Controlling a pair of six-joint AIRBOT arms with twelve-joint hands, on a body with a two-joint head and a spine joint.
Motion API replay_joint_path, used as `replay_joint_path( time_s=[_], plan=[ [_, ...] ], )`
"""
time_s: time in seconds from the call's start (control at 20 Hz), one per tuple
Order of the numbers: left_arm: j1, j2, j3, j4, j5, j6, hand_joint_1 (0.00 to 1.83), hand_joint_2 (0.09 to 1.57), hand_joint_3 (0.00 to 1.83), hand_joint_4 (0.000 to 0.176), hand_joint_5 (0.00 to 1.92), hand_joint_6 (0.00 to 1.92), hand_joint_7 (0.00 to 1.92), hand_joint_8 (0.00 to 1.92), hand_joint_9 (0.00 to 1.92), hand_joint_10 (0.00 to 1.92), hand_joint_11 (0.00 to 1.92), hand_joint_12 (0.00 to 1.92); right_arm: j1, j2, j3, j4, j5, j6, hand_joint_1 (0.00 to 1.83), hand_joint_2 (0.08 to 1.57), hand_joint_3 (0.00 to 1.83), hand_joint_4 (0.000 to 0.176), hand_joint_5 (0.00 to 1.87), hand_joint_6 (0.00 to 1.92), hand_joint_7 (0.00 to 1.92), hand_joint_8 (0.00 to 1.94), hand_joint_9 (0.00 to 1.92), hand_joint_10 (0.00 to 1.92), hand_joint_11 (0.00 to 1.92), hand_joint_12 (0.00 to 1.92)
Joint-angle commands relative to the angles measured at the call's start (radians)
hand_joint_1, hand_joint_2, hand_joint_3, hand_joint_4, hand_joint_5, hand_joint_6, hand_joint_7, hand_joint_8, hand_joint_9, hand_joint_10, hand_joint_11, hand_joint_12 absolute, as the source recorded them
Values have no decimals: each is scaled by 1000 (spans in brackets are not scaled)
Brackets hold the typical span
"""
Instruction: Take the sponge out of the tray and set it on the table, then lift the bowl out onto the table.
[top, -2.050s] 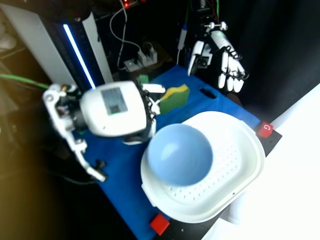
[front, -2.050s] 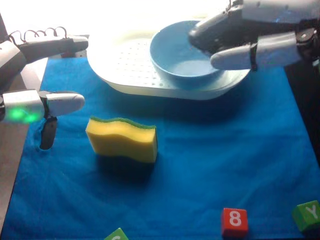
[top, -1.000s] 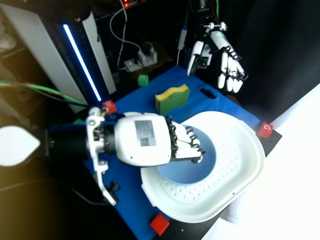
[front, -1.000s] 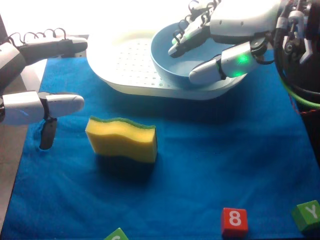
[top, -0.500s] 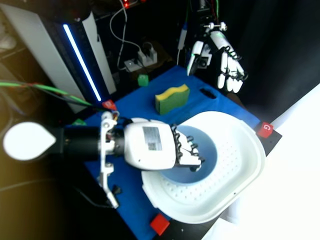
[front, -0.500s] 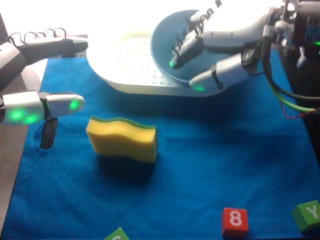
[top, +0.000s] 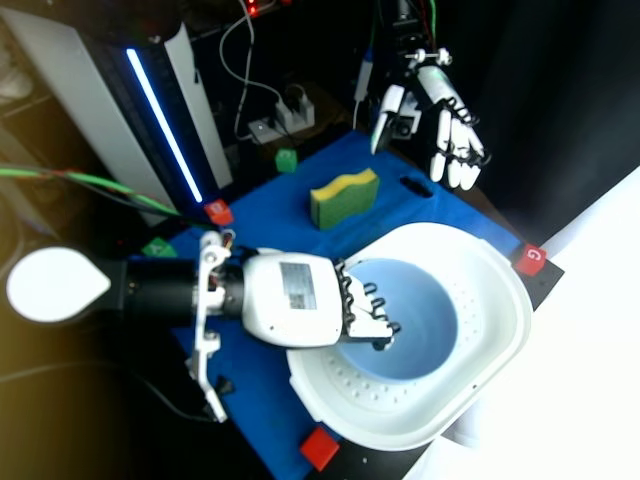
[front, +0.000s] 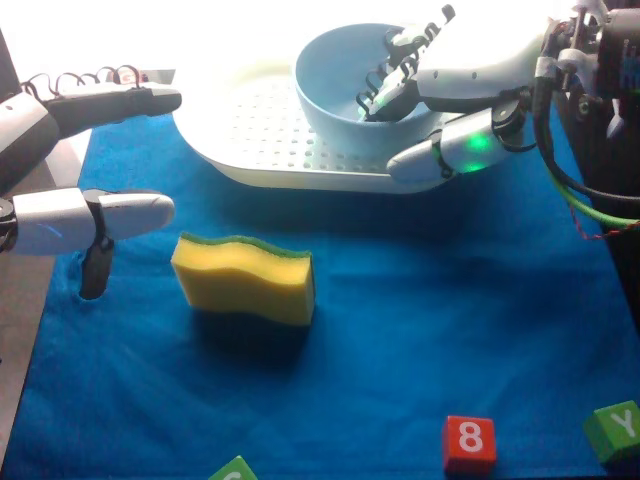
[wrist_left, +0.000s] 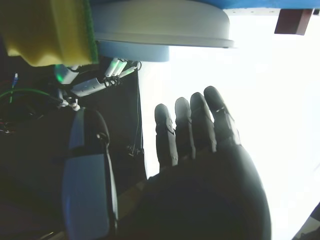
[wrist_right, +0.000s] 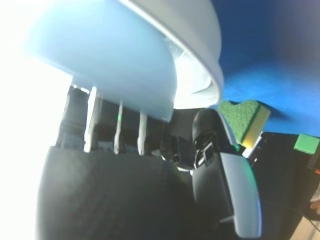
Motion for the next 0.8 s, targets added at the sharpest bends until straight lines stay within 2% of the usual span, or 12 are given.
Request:
replay_joint_path(
  time_s=[0.0,0.05,0.2,0.3,0.45,0.6,0.65,0.7,0.75],
  plan=[
    [-6,-5,4,-15,-123,-9,783,1032,2,40,474,0,366,1,287,0,0,796,13,-5,5,59,36,0,59,1361,9,0,562,1,515,1,573,3,106,1076],
    [-6,-5,4,-15,-123,-9,784,1032,1,47,473,0,363,0,284,0,0,794,13,-9,11,65,36,0,41,1369,8,0,561,0,514,0,574,3,103,1076],
    [-6,-8,4,-14,-123,-10,788,1033,3,50,476,0,358,0,281,0,0,816,13,-18,46,80,36,0,111,1373,1,0,575,2,537,3,589,4,140,1055],
    [-6,-10,5,-13,-123,-10,770,1034,2,42,471,0,352,0,280,0,0,833,13,-29,63,91,36,0,173,1361,0,0,582,3,550,4,585,2,128,1055],
    [-6,-13,7,-13,-125,-14,772,1033,1,33,461,0,347,0,280,1,0,850,13,-42,83,101,26,0,137,1366,3,0,549,1,540,0,592,0,107,1108],
    [-6,-13,8,-11,-125,-16,755,1028,0,50,458,1,343,1,274,1,0,840,13,-57,101,100,-11,0,116,1371,0,0,529,0,544,1,582,0,87,1097],
    [-6,-13,8,-11,-125,-16,749,1028,0,51,452,0,342,1,273,1,0,835,13,-66,107,100,-18,0,163,1365,0,0,525,1,550,2,589,3,101,1092],
    [-6,-13,8,-11,-125,-16,749,1027,0,42,454,1,347,2,281,3,0,846,13,-73,113,99,-23,0,136,1364,0,0,542,6,569,6,610,9,130,1086],
    [-6,-13,7,-11,-125,-17,755,1030,1,45,456,1,350,3,282,4,0,848,13,-86,122,97,-27,0,71,1368,2,0,532,1,559,1,598,3,122,1068]
  ],
)
